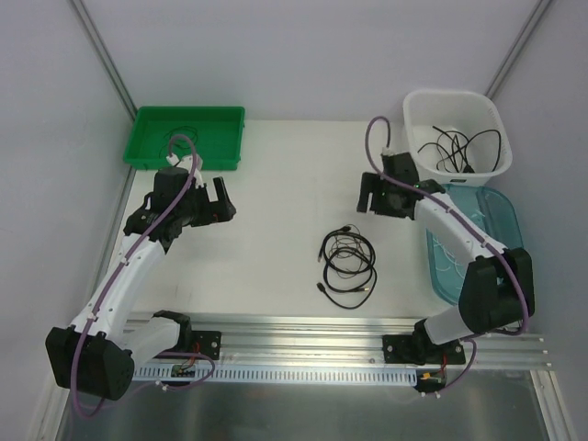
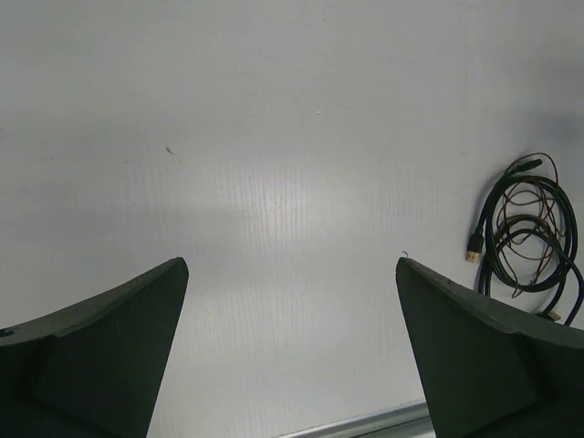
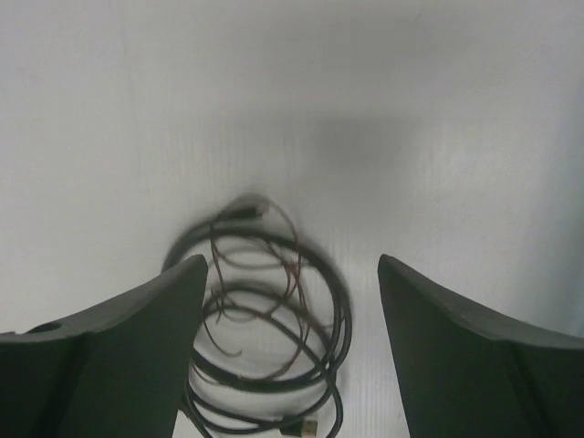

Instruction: Untangle the cables

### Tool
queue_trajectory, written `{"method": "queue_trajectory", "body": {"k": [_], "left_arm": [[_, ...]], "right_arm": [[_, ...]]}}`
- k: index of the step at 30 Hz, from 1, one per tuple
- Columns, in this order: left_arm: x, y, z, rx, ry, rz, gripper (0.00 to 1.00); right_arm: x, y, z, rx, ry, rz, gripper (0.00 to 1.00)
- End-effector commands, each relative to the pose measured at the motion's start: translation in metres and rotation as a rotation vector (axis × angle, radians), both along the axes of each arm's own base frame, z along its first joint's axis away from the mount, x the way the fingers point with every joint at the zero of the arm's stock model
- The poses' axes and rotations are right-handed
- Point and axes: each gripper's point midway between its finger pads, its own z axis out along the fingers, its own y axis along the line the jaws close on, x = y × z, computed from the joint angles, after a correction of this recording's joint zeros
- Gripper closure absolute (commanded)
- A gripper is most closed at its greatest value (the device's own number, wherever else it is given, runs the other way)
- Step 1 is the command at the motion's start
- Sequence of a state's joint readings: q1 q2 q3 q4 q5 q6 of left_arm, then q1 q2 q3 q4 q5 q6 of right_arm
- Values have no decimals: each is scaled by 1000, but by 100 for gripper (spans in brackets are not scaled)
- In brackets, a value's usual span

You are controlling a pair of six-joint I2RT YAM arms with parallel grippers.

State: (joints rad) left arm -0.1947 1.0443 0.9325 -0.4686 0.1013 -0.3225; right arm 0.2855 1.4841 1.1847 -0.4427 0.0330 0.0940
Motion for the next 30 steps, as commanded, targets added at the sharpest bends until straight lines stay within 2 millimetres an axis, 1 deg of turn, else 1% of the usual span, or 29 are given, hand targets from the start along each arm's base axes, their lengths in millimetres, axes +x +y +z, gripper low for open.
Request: {"method": "queue_trajectory", "body": {"k": [1, 2, 3, 5, 6, 7, 9, 10, 11, 12, 13, 14, 16, 17, 20, 21, 23, 24, 25, 26, 27, 28, 29, 30], "left_arm": [[0, -6, 14, -36, -40, -28, 1], [-1, -8, 14, -43, -36, -36, 1], [-1, -8, 14, -45, -36, -41, 1], [-2, -11, 13, -52, -31, -52, 1], [-1, -10, 13, -51, -31, -49, 1], [-2, -11, 12, -51, -28, -52, 1], [-2, -11, 11, -53, -23, -52, 1], [-1, -11, 10, -52, -20, -52, 1], [-1, -11, 9, -51, -15, -52, 1], [-1, -11, 7, -50, -11, -50, 1], [-1, -11, 6, -47, -7, -50, 1], [-1, -11, 5, -48, -5, -51, 1], [0, -11, 2, -46, 5, -50, 1], [0, -12, 1, -45, 8, -52, 1], [1, -11, -1, -44, 17, -51, 1], [1, -11, -2, -43, 18, -52, 1], [1, -12, -2, -46, 21, -54, 1], [1, -12, -1, -46, 19, -56, 1], [2, -12, -1, -43, 19, -54, 1], [1, -12, -2, -46, 21, -56, 1], [2, -13, -2, -47, 23, -55, 1], [2, -13, -2, -47, 24, -55, 1], [2, -13, -3, -44, 26, -57, 1], [2, -12, -4, -43, 29, -54, 1]], "right_arm": [[-59, 29, -24, 6, 114, 97, 21], [-74, 42, -31, 36, 148, 146, 22], [-95, 53, -44, 33, 189, 191, 23], [-112, 59, -56, 27, 212, 197, 26], [-128, 63, -69, 13, 238, 219, 28], [-127, 69, -67, 29, 206, 223, 33], [-132, 77, -74, 49, 202, 222, 37], [-130, 81, -78, 58, 198, 218, 38], [-124, 78, -79, 28, 172, 188, 39], [-121, 79, -79, 16, 158, 181, 43], [-115, 82, -76, 7, 134, 176, 44], [-109, 80, -79, -23, 122, 161, 47], [-103, 84, -82, -31, 119, 164, 51], [-99, 86, -87, -43, 139, 160, 52], [-99, 96, -98, -67, 162, 174, 56], [-100, 102, -100, -77, 160, 190, 57], [-100, 108, -106, -99, 169, 203, 62], [-100, 115, -111, -110, 182, 217, 65], [-100, 120, -112, -113, 184, 228, 72], [-100, 125, -112, -120, 182, 244, 76], [-100, 141, -106, -112, 163, 280, 80], [-102, 148, -107, -123, 165, 306, 87], [-101, 157, -102, -134, 150, 346, 90], [-102, 175, -89, -128, 123, 390, 94]]}}
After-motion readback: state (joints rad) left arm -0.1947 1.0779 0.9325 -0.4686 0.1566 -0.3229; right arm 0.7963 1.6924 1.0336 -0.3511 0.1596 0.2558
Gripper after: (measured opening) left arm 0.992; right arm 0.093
